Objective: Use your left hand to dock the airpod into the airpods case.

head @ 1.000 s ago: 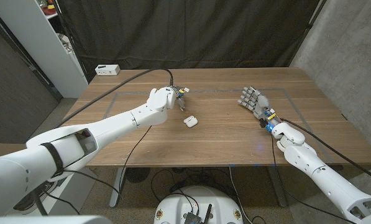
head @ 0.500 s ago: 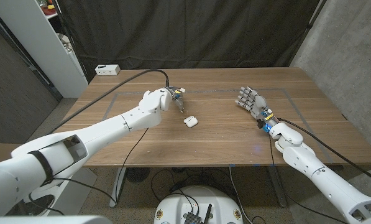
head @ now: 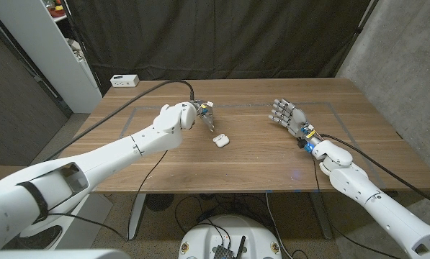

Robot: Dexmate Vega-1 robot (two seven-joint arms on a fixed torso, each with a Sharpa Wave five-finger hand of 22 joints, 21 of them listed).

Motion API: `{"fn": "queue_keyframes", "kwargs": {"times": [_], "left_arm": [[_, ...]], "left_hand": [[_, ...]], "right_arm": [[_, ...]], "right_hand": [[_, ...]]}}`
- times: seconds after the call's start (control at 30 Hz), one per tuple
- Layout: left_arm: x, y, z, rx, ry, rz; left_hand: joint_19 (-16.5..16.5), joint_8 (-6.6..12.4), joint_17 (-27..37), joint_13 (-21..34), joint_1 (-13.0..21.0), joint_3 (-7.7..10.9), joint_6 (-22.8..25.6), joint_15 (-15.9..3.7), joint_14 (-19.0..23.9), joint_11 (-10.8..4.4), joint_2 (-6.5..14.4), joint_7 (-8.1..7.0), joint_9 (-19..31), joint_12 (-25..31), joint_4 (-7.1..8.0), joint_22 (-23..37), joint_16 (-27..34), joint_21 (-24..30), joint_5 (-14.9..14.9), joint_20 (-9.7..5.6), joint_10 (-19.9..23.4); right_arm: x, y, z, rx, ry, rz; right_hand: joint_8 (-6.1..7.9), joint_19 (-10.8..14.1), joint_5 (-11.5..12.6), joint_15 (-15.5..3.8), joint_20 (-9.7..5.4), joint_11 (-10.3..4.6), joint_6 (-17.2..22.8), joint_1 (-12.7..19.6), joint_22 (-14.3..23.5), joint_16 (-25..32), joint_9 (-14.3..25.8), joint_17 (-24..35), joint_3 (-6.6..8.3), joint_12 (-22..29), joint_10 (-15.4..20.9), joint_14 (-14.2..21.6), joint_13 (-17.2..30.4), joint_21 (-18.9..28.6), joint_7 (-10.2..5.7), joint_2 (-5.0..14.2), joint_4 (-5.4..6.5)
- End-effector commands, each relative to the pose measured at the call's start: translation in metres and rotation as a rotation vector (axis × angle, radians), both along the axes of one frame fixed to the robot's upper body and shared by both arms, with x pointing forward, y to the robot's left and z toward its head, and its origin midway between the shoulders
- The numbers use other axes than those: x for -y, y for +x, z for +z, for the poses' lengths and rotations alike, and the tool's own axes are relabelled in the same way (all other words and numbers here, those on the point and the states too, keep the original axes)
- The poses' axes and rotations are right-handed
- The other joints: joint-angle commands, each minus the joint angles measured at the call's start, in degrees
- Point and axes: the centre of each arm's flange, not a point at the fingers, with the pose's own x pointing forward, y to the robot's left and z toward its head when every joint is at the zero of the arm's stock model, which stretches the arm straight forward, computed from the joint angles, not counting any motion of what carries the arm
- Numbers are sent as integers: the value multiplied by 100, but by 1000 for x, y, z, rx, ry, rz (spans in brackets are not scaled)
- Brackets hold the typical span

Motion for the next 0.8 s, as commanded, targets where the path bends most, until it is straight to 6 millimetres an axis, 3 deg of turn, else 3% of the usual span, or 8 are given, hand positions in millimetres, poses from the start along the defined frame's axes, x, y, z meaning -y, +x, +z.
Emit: {"fn": "queue_keyframes", "kwargs": {"times": [0.03,0.8], "left_arm": [[10,-22,-12,-12,-18,3],[21,-20,-12,-39,10,-10]], "left_hand": [[63,67,-1,30,14,-20,40,-444,10,-9,87,-39,266,-6,-8,23,-18,26,2,7,32],[70,86,0,30,15,-139,56,-465,33,-9,119,-8,220,-42,18,24,-22,18,4,1,45]], "right_arm": [[9,-11,2,8,-25,26],[25,-18,-12,-6,13,-12]], "right_hand": [[0,-15,42,-460,21,-39,-15,-45,26,-14,9,8,20,-1,20,55,31,40,-17,-7,12],[0,-13,48,-461,26,-21,-16,-56,25,-19,9,0,46,-3,28,66,32,43,-3,-20,-3]]}}
